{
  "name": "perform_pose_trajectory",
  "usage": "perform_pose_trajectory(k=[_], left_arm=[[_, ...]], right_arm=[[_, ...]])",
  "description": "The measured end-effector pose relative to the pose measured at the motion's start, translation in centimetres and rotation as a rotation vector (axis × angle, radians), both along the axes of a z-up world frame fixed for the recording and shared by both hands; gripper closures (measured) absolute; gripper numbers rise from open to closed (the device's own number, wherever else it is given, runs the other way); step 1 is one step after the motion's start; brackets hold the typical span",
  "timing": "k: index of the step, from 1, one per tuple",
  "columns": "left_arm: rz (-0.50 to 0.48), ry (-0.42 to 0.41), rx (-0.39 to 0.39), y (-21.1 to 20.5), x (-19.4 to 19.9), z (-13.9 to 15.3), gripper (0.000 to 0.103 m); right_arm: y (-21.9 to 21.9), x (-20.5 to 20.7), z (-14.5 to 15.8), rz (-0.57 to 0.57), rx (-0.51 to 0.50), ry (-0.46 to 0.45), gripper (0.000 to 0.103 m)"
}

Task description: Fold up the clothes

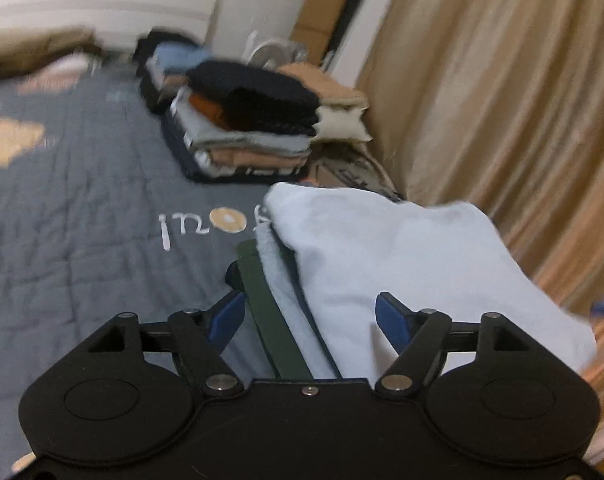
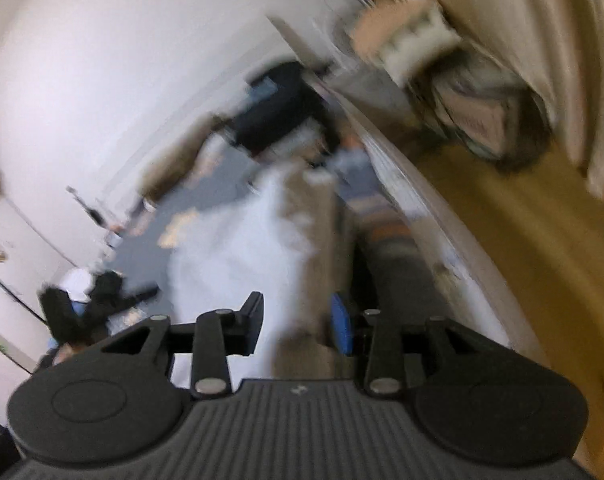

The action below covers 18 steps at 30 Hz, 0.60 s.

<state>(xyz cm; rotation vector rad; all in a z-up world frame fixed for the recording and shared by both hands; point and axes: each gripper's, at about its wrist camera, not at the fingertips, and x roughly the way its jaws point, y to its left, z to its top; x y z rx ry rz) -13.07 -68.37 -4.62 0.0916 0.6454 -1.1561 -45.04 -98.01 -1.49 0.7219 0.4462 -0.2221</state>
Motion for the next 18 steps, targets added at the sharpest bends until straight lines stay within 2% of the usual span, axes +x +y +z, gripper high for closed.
perform_pose_trajectory(k=[4, 7, 9, 10, 11, 13, 15, 18], left_arm=[[-0.055, -0.187, 0.040, 0.5, -6.5, 0.2, 0.032], [-0.112, -0.264, 0.081, 0.1, -10.8, -0.8, 0.032], [-0.164, -0.239, 0.082, -0.3, -12.7, -1.7, 0.032], [-0.188, -0.196, 0.076, -0.7, -13.1, -2.0, 0.032], [-0.205, -0.171, 0.069, -0.9, -13.6, -2.3, 0.032], [-0.223, -0.171, 0.056, -1.4, -14.6, -2.5, 0.032], [-0.230, -0.170, 0.054, -2.0, -15.0, -2.7, 0.032], [-0.256, -0.179, 0.058, -3.0, -15.0, -3.0, 0.032]], right_arm=[[4.2, 1.7, -0.2, 0.091, -0.026, -0.059, 0.066], [5.4, 3.2, -3.0, 0.102, 0.044, -0.061, 0.066], [5.3, 3.6, -5.3, 0.073, 0.070, -0.051, 0.066], [4.7, 3.3, -6.3, 0.040, 0.082, -0.041, 0.068], [4.1, 2.9, -7.3, 0.008, 0.099, -0.037, 0.071], [2.4, 1.6, -9.1, -0.034, 0.186, -0.075, 0.079], [1.9, 1.0, -9.4, -0.035, 0.173, -0.077, 0.088], [1.9, 0.9, -9.2, -0.032, 0.157, -0.075, 0.088]])
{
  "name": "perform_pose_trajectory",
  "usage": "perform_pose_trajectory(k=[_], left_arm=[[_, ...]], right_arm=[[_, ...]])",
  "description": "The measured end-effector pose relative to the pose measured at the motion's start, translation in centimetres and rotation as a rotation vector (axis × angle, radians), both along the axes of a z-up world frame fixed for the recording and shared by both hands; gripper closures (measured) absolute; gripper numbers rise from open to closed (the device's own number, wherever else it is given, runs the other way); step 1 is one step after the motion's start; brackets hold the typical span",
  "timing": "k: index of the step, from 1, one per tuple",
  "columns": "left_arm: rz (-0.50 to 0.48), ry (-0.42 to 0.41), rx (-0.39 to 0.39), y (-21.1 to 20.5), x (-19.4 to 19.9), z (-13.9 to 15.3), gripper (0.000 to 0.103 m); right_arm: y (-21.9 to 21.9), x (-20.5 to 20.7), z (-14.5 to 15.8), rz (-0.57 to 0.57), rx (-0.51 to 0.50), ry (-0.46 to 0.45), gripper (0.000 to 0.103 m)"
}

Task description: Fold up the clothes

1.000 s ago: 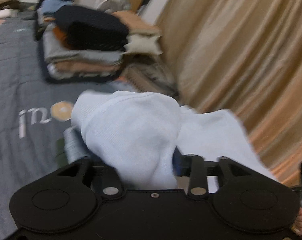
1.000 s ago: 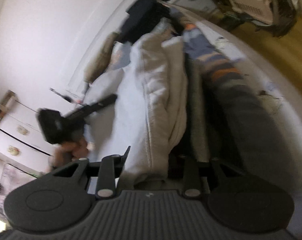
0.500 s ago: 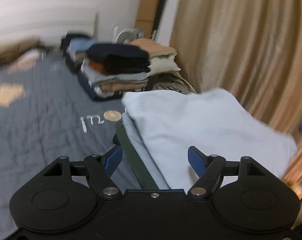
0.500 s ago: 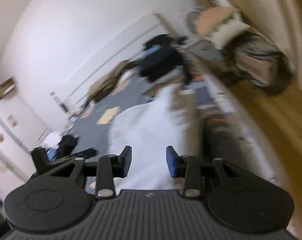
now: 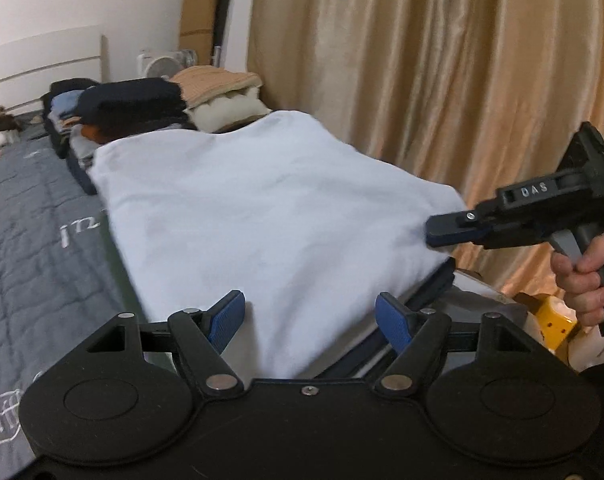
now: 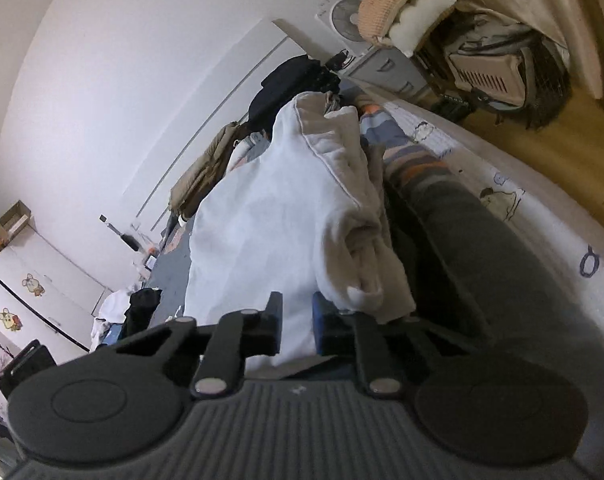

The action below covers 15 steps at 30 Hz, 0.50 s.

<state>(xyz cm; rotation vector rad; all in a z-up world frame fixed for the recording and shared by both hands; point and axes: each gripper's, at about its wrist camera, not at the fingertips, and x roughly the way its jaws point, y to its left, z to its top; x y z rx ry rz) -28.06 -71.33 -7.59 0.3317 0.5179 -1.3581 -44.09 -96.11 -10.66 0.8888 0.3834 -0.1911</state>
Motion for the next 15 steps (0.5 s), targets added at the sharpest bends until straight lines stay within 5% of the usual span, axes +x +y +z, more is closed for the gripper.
perform_pose_trajectory(k=[5, 11, 13, 15], left_arm=[[-0.014, 0.045, 0.116, -0.3, 1.4, -2.3, 0.035], [0.045, 0.067, 0.107, 2.7, 3.4, -2.3, 0.048], [0.053, 0.050, 0.076, 3.5, 3.1, -1.5, 0.055], [0.030, -0.058, 0.050, 3.7, 1.5, -0.5, 0.056]], right_arm=[[0.1, 0.3, -0.1, 0.006, -0.004, 0.009, 0.091], [0.1, 0.6, -0.2, 0.021, -0.043, 0.032, 0.099], [-0.2, 0.6, -0.2, 0.016, -0.033, 0.033, 0.099], [-0.3, 0.6, -0.1, 0.019, -0.037, 0.038, 0.099]])
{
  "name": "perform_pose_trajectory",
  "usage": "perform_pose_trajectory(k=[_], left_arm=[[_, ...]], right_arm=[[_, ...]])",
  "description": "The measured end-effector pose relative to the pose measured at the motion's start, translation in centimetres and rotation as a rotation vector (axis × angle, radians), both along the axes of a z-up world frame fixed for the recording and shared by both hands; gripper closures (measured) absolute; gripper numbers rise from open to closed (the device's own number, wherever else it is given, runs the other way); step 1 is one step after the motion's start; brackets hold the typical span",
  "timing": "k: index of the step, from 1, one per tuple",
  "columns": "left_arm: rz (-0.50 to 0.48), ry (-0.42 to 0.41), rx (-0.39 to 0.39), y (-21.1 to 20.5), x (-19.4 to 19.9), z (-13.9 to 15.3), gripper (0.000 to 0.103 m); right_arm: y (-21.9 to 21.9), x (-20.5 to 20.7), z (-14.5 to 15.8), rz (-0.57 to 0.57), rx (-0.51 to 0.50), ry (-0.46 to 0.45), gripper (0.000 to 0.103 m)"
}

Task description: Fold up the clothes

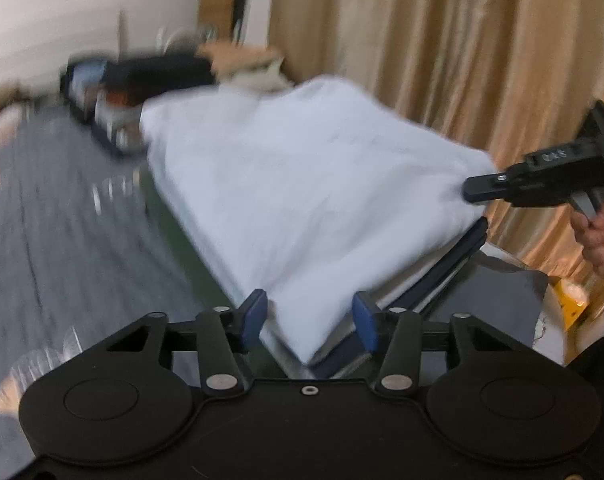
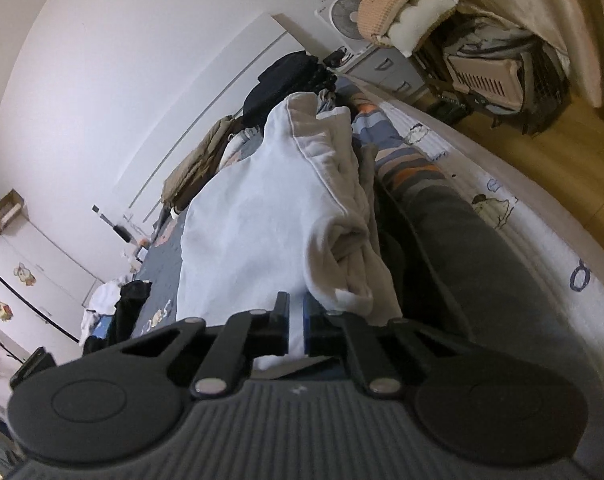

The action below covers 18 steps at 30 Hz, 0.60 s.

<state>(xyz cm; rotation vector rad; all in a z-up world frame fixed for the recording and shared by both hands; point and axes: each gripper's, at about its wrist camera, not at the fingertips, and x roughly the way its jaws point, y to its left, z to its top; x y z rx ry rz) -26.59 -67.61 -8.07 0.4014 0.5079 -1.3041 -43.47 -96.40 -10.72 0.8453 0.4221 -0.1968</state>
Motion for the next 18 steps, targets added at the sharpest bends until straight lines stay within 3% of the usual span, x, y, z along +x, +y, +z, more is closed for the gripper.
perform_pose_trajectory(k=[3, 7, 8, 9, 10, 12, 18], left_arm=[[-0.067, -0.218, 0.003, -1.2, -3.4, 0.3, 0.056], [-0.126, -0.418, 0.100, -3.3, -6.0, -1.5, 0.056], [-0.125, -0.469, 0.122, -3.4, -6.3, -2.2, 0.064], [-0.118, -0.524, 0.142, -3.3, -6.4, -2.8, 0.080], [-0.118, -0.574, 0.159, -3.2, -6.4, -3.4, 0.084], [-0.120, -0.604, 0.159, -2.1, -6.1, -3.6, 0.089], [-0.088, -0.628, 0.130, 0.4, -6.7, -3.8, 0.091]], right_arm=[[0.1, -0.1, 0.0, -0.016, -0.002, -0.004, 0.099], [0.1, -0.3, 0.0, -0.041, -0.003, -0.011, 0.099], [0.2, -0.3, 0.1, -0.047, -0.004, -0.013, 0.099], [0.2, -0.3, 0.1, -0.053, -0.004, -0.015, 0.099], [0.2, -0.4, 0.1, -0.059, -0.004, -0.016, 0.099], [0.2, -0.4, 0.0, -0.069, -0.003, -0.024, 0.099], [0.2, -0.2, -0.3, -0.097, -0.011, -0.043, 0.099]])
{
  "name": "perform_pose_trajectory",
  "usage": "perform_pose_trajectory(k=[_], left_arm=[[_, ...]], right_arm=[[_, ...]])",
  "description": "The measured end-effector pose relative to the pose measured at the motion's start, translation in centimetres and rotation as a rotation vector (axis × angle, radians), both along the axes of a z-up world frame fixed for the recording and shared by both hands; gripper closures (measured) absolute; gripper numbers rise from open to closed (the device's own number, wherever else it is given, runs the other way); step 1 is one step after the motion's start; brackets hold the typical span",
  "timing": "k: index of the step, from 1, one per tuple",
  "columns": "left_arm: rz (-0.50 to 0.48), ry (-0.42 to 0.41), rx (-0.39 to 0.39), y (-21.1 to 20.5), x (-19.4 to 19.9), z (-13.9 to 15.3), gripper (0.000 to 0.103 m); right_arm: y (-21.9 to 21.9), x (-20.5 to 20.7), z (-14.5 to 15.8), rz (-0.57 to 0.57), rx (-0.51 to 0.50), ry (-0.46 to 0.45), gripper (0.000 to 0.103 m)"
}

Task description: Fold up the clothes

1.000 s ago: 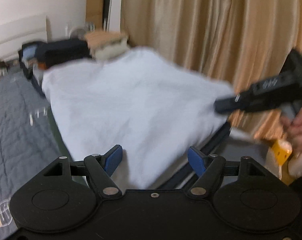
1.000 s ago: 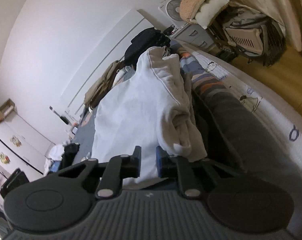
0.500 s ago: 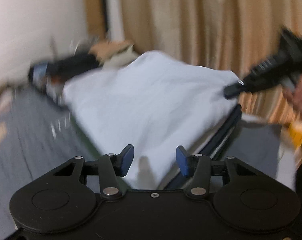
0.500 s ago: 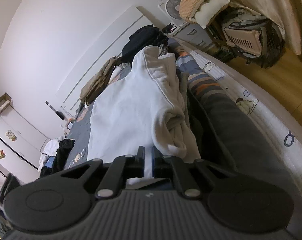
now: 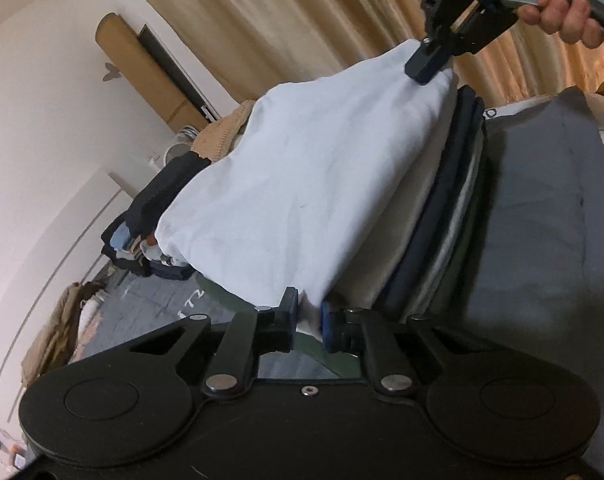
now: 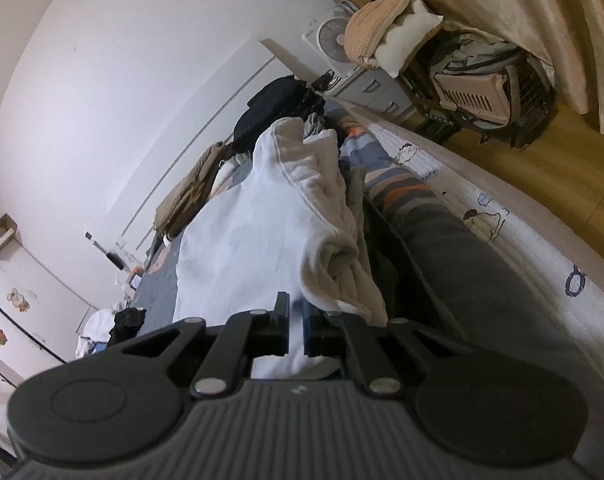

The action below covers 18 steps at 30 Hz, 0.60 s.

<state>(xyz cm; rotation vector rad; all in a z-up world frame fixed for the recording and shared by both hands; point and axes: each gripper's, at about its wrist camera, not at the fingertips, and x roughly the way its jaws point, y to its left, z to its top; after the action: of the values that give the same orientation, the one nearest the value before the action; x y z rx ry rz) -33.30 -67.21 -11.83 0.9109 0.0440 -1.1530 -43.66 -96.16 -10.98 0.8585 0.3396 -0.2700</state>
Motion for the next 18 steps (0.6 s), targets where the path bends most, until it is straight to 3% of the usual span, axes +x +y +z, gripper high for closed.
perform_pose_trajectory(k=[2, 6, 9, 13, 15, 18], left_arm=[[0.013, 0.017, 0.003, -0.4, -0.6, 0.0, 0.088], [-0.002, 0.094, -0.081, -0.8, -1.5, 2.0, 0.085], [-0.036, 0.093, -0.096, -2.0, -2.1, 2.3, 0.084], [-0.034, 0.066, -0.045, -3.6, -2.0, 0.8, 0.086], [-0.031, 0.063, -0.023, -3.0, -1.4, 0.1, 0.094], [-0.013, 0.076, -0.012, -1.2, -0.7, -0.1, 0.097]], right_arm=[[-0.1, -0.1, 0.0, -0.015, -0.003, 0.002, 0.100], [-0.4, -0.5, 0.1, -0.026, 0.002, 0.005, 0.099], [-0.3, -0.4, 0.2, -0.021, 0.001, 0.011, 0.099], [-0.1, -0.2, 0.2, -0.031, -0.009, 0.016, 0.099], [-0.1, -0.3, 0.1, -0.031, -0.004, 0.012, 0.099], [-0.1, -0.4, 0.0, -0.024, 0.001, 0.004, 0.100]])
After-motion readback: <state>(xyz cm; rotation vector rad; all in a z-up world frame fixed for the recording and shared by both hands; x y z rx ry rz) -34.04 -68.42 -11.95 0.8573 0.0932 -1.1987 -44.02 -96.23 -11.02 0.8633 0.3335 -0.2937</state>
